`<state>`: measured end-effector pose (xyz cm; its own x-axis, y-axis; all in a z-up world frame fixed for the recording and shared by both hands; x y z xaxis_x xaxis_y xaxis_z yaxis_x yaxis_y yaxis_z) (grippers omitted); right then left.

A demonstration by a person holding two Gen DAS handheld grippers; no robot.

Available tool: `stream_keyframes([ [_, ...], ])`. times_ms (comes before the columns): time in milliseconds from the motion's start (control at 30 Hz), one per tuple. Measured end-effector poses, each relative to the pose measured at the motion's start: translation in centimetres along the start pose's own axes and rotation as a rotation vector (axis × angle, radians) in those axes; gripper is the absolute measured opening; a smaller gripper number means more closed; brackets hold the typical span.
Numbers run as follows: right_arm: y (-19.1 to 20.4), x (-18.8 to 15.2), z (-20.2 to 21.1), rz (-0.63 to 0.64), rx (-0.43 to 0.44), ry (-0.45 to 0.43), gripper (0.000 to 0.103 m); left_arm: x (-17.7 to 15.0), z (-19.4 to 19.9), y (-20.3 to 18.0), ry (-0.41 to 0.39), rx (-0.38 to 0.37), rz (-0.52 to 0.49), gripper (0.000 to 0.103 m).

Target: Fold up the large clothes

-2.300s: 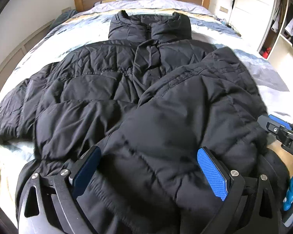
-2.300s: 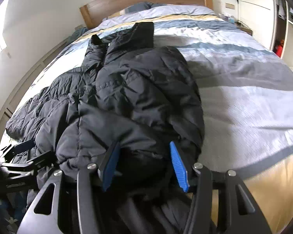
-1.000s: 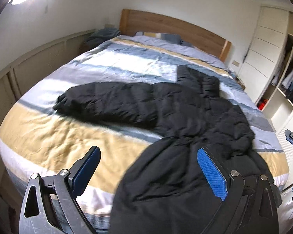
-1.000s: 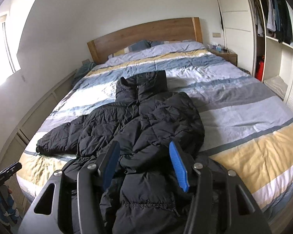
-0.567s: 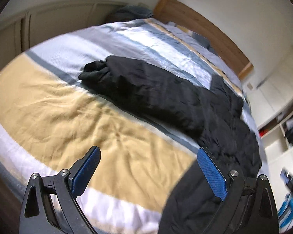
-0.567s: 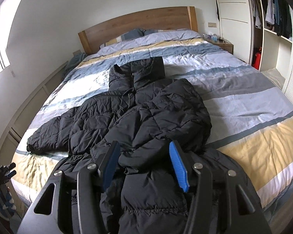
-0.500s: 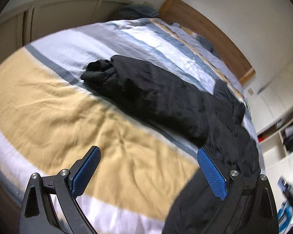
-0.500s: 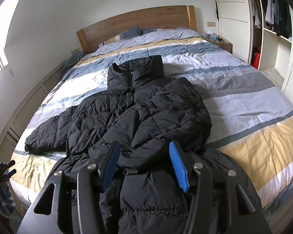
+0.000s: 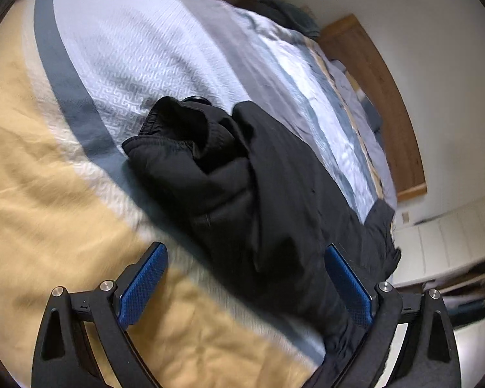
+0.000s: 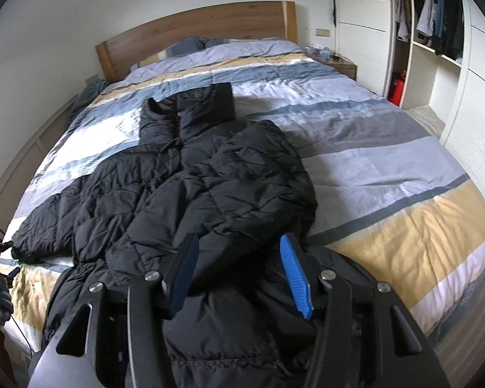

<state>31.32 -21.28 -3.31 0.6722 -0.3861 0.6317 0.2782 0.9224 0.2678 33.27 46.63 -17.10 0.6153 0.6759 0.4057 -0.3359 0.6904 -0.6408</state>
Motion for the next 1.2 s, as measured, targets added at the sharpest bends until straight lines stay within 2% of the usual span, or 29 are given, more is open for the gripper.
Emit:
stream_keyframes([
  [100,-0.6,0.1,0.1,-0.006,-0.018,-0.001,0.051,0.7,-1.0,0.8,-0.006,-0.025,0.082,0.086],
  [167,-0.9,0.2,0.3,0.0,-0.029,-0.005,0.051,1.1,-1.2,0.8,-0.021,-0.046,0.111,0.067],
  [200,-1.0,0.2,0.2,0.001,-0.032,-0.007,0.051,1.2,-1.4,0.7,-0.019,-0.065,0.13,0.052],
  [233,-1.1,0.3,0.3,0.001,-0.035,-0.009,0.051,1.2,-1.5,0.6,-0.018,-0.083,0.144,0.042],
  [300,-1.4,0.3,0.5,-0.005,-0.036,-0.014,0.051,1.2,-1.3,0.5,-0.027,-0.086,0.146,0.037],
  [433,-1.5,0.2,0.6,-0.008,-0.027,-0.015,0.051,1.0,-0.6,-0.2,-0.038,-0.085,0.133,0.019],
  [633,-1.5,-0.1,1.3,0.001,-0.003,-0.021,0.051,1.1,0.8,-2.5,-0.042,-0.041,0.036,0.01],
  [833,-1.9,0.2,2.5,-0.012,0.038,-0.043,0.051,1.1,3.2,-6.4,-0.069,-0.025,-0.086,0.009],
  [1200,-4.5,0.5,5.2,-0.039,0.113,-0.085,0.051,-0.4,6.1,-15.5,-0.106,-0.043,-0.229,0.009],
])
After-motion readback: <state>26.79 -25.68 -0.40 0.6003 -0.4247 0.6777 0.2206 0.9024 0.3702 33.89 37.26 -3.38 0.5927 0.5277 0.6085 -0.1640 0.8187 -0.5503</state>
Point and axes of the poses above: each gripper's, at about its wrist camera, not at the fingertips, and z roughly against the way its jaws point, y to its left, x to its top, the point moved 9 cm from there along -z, roughly the way its jaws point, and after that the axes turned 13 degrees about -z, right-handed, at the moved point
